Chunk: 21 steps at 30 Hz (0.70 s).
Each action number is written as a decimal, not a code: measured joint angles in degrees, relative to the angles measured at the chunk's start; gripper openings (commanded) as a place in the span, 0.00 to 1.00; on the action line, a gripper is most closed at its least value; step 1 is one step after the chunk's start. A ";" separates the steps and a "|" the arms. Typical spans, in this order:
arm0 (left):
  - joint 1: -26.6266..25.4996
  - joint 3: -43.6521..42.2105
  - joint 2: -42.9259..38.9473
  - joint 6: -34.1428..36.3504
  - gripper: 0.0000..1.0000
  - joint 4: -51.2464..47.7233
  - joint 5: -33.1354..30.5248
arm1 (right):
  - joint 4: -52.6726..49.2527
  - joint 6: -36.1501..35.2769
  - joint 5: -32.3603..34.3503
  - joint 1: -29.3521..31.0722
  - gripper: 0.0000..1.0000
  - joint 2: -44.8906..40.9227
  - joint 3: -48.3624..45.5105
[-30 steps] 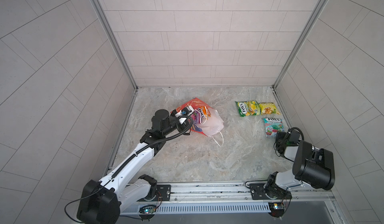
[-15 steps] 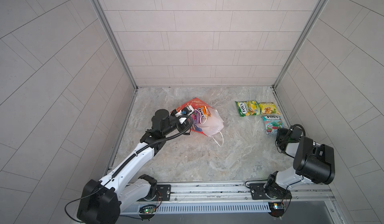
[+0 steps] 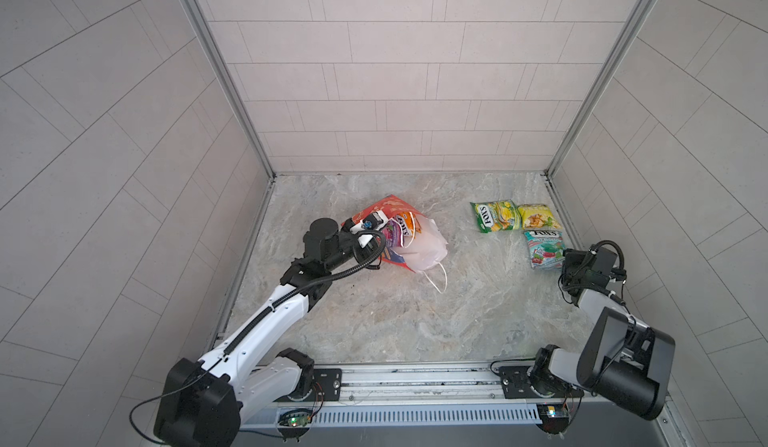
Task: Take the snacks out of the paper bag
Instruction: 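Move the right gripper back to the bag's open mouth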
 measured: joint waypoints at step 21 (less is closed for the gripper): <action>0.00 2.34 1.84 -2.58 0.00 -1.88 0.20 | -1.81 -49.09 -0.11 53.31 0.23 -14.08 12.13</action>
